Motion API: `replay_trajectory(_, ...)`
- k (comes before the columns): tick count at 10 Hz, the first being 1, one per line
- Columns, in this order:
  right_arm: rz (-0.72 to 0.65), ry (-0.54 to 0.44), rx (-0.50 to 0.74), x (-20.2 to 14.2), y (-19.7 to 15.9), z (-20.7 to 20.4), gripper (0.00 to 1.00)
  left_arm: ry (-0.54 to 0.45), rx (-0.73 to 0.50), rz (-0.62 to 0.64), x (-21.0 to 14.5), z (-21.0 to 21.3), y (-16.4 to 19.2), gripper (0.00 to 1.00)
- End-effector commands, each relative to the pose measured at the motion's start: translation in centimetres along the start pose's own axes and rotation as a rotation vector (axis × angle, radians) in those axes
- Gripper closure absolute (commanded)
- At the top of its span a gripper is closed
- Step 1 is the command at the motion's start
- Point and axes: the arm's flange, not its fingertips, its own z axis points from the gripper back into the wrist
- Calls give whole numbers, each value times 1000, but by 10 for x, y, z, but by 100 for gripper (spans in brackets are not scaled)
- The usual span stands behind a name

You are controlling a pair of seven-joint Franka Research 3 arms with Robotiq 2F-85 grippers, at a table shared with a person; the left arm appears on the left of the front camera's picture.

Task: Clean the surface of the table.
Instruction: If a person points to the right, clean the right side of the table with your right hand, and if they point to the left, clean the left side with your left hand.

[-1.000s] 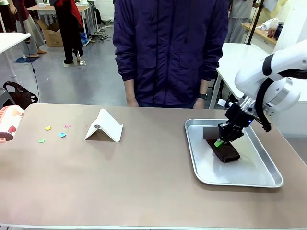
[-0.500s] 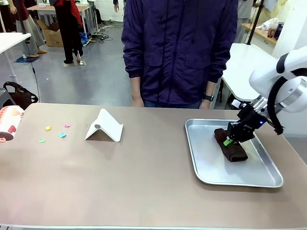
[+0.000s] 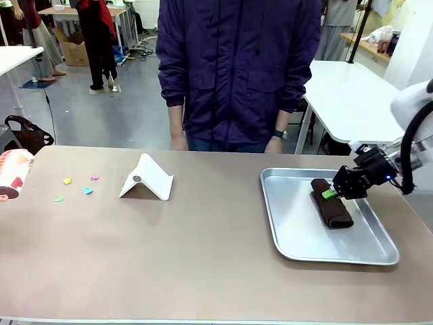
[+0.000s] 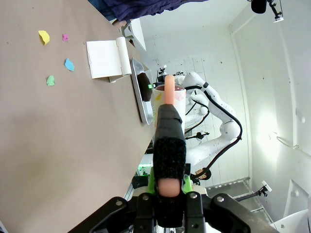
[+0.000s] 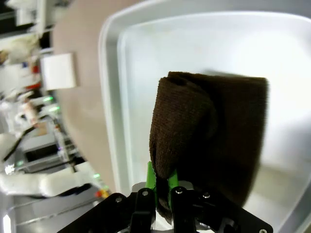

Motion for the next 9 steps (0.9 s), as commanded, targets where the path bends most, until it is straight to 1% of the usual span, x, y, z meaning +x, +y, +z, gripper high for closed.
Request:
replay_trajectory(1,68,18,273,0,-9,5,89,0,-14,-11,-3,-1,-4,100)
replay_trajectory(3,99,20,445,0,-14,11,89,0,-14,-11,-3,-1,-4,100)
replay_trajectory(4,106,7,474,0,-17,15,89,0,-14,-11,-3,-1,-4,100)
replay_trajectory(5,158,11,568,-3,-18,21,89,0,-14,-11,-3,-1,-4,100)
replay_trajectory(6,198,22,705,-8,-19,33,89,0,-14,-11,-3,-1,-4,100)
replay_trajectory(7,180,22,805,-16,-20,49,89,0,-14,-11,-3,-1,-4,100)
replay_trajectory(9,180,-12,816,-44,-21,82,89,0,-14,-11,-3,-1,-4,100)
